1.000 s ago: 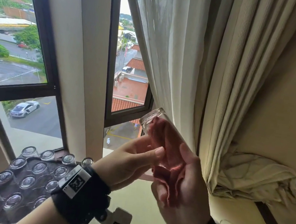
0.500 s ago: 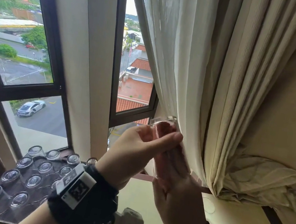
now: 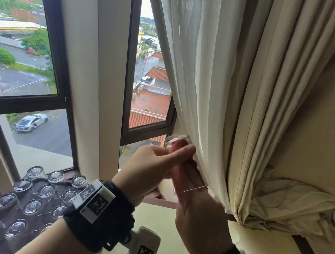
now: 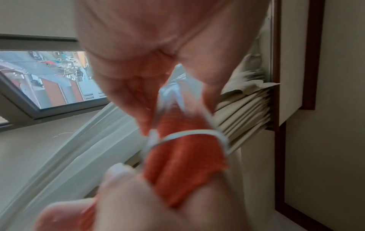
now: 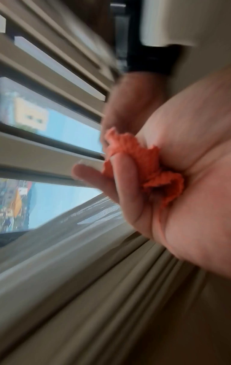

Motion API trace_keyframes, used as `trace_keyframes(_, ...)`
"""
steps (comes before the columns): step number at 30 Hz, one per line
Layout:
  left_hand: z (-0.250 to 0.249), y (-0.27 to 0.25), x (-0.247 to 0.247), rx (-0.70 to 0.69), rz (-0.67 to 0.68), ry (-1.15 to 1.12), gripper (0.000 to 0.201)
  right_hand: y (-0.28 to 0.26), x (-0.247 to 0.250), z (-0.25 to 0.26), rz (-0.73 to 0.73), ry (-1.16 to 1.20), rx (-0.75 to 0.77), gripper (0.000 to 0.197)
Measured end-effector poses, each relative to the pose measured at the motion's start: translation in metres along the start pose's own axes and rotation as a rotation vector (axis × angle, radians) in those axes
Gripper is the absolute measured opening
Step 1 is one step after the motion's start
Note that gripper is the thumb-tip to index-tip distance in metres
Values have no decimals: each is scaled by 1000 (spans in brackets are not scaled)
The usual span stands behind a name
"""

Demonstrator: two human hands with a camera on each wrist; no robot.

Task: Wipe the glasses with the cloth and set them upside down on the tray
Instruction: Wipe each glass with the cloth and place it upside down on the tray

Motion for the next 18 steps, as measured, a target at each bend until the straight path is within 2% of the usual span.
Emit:
trace_keyframes(1,1,1,0,-21,-25,77,51,1,1,-1,-33,-63,10,25)
trace_keyframes(2,0,1,-1,-51,-36,104,52,-2,2,1,-80,-27,29,16)
trace_keyframes(3,5,1,-3,-73,4,57,53,-4,5,4,-76,71,26,7)
trace_keyframes(4,11,1,-6,-74,76,-68,54,-5,9,5,-58,271,17,2)
trace_keyframes(5,16,-1,-10,-74,176,-239,54,-6,13,4,-52,515,-41,12)
trace_keyframes(7,19,-8,-18,-82,375,-514,61,-13,14,25,177,1068,-125,36)
trace_keyframes(8,18,-10,-20,-90,430,-571,66,-16,17,35,217,1225,-119,47)
trace_keyframes(9,17,-10,-20,-100,441,-570,69,-17,18,38,217,1286,-104,56)
trace_keyframes(11,13,-5,-17,-106,340,-478,64,-16,7,20,165,1169,-117,62)
trace_keyframes(12,11,-3,-14,-90,245,-405,56,-14,2,8,121,980,-109,55)
trace_keyframes(14,8,0,-11,-48,76,-190,44,-4,0,-11,-2,451,-17,25)
trace_keyframes(15,8,1,-10,-35,14,-85,45,0,-2,-13,20,258,-53,14)
trace_keyframes(17,11,0,-11,-18,-33,17,48,2,-2,-15,-32,194,-64,4)
trace_keyframes(18,13,-1,-12,-11,-21,-8,48,0,-2,-9,30,337,-119,9)
Point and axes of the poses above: each hand's wrist, its own y-axis towards the middle knuckle, its own x-axis out of the back of the hand, z = x × y, the point moved 5 cm from there along y, towards the middle knuckle, and after that the axes turned 1 degree about -y, right-handed, at the moved point
